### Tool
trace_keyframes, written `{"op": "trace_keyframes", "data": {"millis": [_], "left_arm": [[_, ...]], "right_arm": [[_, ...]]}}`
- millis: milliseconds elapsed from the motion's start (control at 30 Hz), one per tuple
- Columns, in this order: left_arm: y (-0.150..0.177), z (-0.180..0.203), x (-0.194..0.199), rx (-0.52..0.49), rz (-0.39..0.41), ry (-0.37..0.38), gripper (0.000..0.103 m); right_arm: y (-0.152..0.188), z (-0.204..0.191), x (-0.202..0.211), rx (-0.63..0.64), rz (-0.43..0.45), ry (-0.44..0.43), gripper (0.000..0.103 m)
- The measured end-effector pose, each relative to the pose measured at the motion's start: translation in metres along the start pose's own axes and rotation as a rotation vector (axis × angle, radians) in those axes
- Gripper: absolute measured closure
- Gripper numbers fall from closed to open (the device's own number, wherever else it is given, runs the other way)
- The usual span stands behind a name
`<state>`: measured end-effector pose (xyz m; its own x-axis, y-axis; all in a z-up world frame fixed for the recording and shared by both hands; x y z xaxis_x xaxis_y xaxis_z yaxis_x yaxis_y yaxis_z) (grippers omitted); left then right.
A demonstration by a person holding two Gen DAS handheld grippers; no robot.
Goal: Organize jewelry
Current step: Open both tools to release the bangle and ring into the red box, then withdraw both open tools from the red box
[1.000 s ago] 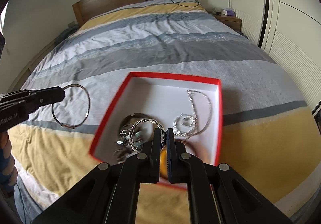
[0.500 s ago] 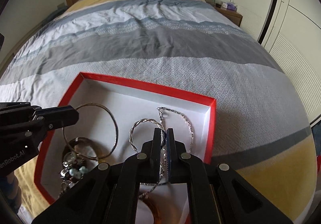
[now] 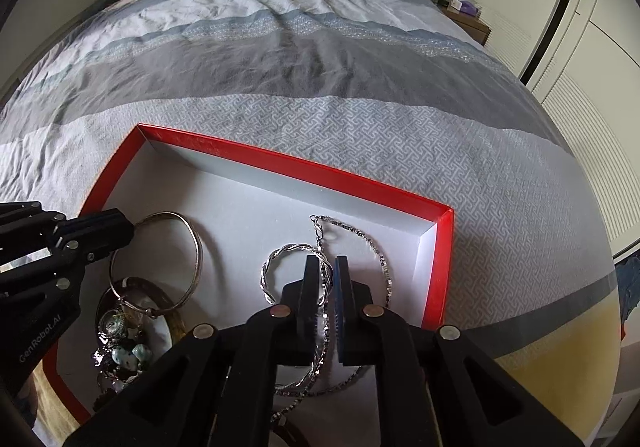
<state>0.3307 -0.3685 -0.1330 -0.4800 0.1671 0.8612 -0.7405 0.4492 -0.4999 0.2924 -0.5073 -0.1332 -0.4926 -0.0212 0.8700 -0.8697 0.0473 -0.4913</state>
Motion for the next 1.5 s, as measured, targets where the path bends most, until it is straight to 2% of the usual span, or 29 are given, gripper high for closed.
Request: {"op": "trace_keyframes", "data": {"millis": [100,167,300,433,533,600,733,900,1200,1500], "left_arm": [[0.000,0.000,0.008,0.001,0.011,0.014,0.094],[0.000,-0.001,0.018,0.003,0.027,0.015,0.081],[0.004,-0.009,0.048,0.017,0.060,0.013,0.078],[0.019,-0.025,0.083,0.042,0.093,-0.029,0.064],[0.037,-0.039,0.111,0.059,0.104,-0.069,0.063],[0.052,-0.050,0.131,0.068,0.118,-0.096,0.062],[0.081,-0.073,0.167,0.083,0.140,-0.160,0.057],[0.119,-0.099,0.203,0.123,0.140,-0.223,0.056],[0.181,-0.134,0.257,0.189,0.151,-0.278,0.056],[0.220,-0.157,0.299,0.243,0.202,-0.324,0.055]], "right_arm": [[0.001,0.001,0.012,-0.019,0.021,0.003,0.083],[0.004,0.001,0.023,-0.029,0.037,0.004,0.080],[0.010,0.000,0.050,-0.056,0.072,0.004,0.067],[0.019,-0.011,0.082,-0.085,0.113,-0.017,0.061],[0.027,-0.028,0.105,-0.093,0.141,-0.044,0.052],[0.030,-0.036,0.113,-0.094,0.149,-0.054,0.052],[0.050,-0.077,0.145,-0.087,0.183,-0.109,0.049],[0.069,-0.121,0.169,-0.062,0.196,-0.156,0.044],[0.107,-0.190,0.202,-0.005,0.201,-0.219,0.039],[0.138,-0.220,0.221,-0.008,0.219,-0.220,0.033]]}}
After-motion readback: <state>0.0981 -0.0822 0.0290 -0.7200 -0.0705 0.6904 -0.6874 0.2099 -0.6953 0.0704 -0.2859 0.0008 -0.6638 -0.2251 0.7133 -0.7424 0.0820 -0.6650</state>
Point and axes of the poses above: each gripper's, at about its wrist camera, not at the fingertips, and x roughly against the way its jaws point, z to its right, y to its underside, the point moved 2 cm from there along -x, roughly the way its jaws point, and after that the axes turned 10 degrees about -y, right-handed, at the moved point
